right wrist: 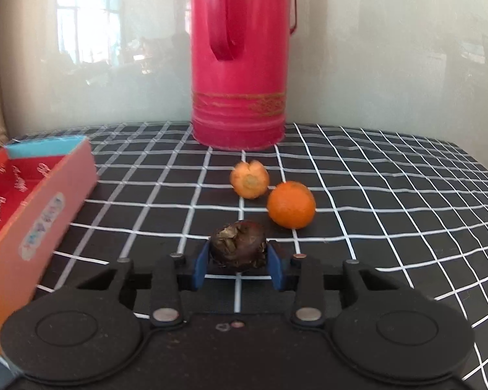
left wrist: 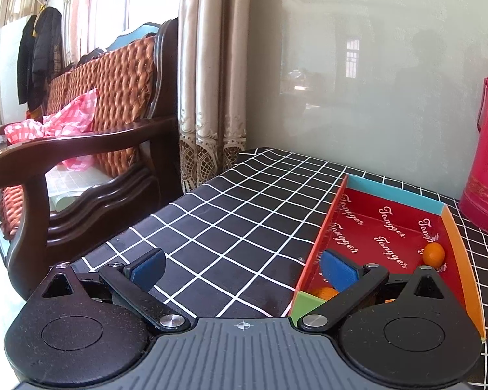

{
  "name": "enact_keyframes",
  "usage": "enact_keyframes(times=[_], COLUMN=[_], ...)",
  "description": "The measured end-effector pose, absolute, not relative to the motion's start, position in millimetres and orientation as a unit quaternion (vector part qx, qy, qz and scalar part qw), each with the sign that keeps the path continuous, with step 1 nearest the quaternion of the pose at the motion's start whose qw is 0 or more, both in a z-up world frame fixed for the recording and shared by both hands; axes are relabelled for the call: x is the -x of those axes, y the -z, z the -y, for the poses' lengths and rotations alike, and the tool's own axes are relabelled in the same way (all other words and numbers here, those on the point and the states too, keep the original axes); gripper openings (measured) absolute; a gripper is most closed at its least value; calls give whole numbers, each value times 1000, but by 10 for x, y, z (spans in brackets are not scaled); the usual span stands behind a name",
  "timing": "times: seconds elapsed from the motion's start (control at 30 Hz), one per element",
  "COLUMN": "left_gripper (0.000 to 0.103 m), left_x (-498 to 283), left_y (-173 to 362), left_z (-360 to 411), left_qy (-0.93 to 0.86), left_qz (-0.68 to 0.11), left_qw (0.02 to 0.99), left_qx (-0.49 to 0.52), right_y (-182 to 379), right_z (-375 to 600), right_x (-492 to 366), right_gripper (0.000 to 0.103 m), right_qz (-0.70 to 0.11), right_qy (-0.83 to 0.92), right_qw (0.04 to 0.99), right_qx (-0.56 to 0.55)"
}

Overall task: Organize fruits
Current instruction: 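Carry the dark brown fruit into the box and open the right gripper, then move the left gripper to the large orange and close on it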

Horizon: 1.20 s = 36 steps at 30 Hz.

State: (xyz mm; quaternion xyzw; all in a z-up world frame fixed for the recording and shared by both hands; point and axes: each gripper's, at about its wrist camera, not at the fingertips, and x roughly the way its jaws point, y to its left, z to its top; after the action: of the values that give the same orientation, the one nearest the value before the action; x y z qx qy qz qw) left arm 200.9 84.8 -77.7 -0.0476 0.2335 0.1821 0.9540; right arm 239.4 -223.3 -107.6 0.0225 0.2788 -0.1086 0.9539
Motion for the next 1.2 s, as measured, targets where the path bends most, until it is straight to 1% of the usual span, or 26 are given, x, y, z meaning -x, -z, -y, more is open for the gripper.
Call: enact_keyframes(times=[0.23, 0.37, 0.57, 0.7, 0.77, 0.8, 0.83, 0.9, 1.0, 1.07, 1.13, 1.2], left_gripper=[101, 101, 101, 102, 102, 102, 102, 102, 102, 102, 102, 102], left_x=[-1981, -1976, -1922, -1915, -1917, -1916, -1917, -1918, -1928, -1932, -1944, -1955], left_y=[769, 780, 789, 796, 803, 804, 806, 809, 814, 816, 811, 799], left_z=[-929, -990, -1089, -1196, -1250, -1273, -1292, -1316, -1286, -1231, -1172, -1093], left_qy=[-193, -200, -212, -223, -228, -230, -231, -232, -228, -224, -217, -209], left_qz=[-230, -231, -227, -229, -230, -231, -231, -232, -233, -232, -232, -231], left_qw=[952, 950, 949, 945, 944, 943, 942, 941, 942, 944, 946, 948], left_qx=[58, 59, 60, 65, 68, 71, 74, 79, 79, 73, 69, 66], right_y=[783, 692, 797, 832, 849, 860, 861, 823, 746, 711, 689, 688], right_z=[1817, 1462, 923, 831, 803, 793, 791, 826, 923, 1014, 1132, 1266], right_x=[-2155, -2108, -2133, -2196, -2197, -2176, -2138, -2091, -2056, -2039, -2034, -2036], right_gripper=[30, 30, 30, 30, 33, 41, 59, 77, 78, 81, 88, 89], right_qz=[-203, -173, -189, -203, -208, -206, -201, -177, -151, -143, -141, -142], right_qy=[8, -70, -131, -139, -135, -129, -124, -111, -90, -68, -35, 0], right_qw=[979, 982, 969, 964, 964, 965, 967, 974, 981, 984, 987, 987], right_qx=[-7, 29, 95, 97, 98, 98, 96, 88, 82, 77, 72, 69])
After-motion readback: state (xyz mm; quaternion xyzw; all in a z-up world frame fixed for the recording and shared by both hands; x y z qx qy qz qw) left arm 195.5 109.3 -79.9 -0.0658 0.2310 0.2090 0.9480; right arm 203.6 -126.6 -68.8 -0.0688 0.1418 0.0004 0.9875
